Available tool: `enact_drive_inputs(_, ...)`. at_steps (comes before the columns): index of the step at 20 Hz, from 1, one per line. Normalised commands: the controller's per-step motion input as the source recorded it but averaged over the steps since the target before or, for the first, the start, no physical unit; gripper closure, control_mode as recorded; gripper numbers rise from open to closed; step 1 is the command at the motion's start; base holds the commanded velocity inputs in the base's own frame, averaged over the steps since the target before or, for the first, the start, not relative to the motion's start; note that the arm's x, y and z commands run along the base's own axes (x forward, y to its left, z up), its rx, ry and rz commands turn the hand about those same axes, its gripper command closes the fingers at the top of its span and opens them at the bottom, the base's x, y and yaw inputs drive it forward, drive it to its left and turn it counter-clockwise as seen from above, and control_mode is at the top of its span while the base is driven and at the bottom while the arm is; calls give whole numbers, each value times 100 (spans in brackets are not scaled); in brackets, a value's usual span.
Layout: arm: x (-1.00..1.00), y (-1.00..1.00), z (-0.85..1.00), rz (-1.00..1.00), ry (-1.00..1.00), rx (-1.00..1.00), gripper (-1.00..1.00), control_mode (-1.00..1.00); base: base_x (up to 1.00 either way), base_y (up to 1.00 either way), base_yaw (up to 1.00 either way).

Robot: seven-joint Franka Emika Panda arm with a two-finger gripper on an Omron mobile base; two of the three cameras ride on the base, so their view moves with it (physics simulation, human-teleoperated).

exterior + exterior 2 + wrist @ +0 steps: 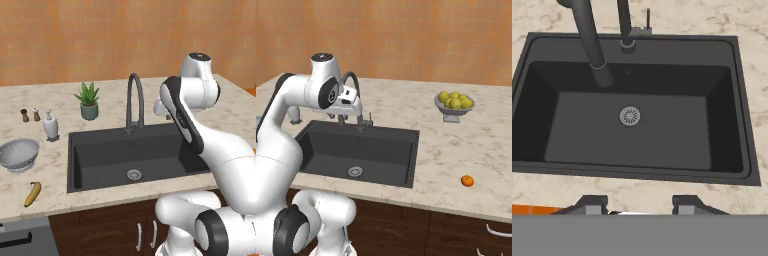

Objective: Put the colander in the sink, put the banana, tangerine in the colander, and turn on the sink faucet and pour water over the colander.

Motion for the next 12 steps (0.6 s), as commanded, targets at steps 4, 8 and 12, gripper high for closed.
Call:
enact_drive_inputs(4, -23, 1, 0, 0, -2, 0, -100, -100, 0, 0, 0)
enact_drive_inputs(8, -61, 29, 0, 2, -3, 0, -100, -100, 0, 0, 0)
enact_drive_inputs(12, -58, 61, 0, 1, -1, 0, -100, -100, 0, 0, 0)
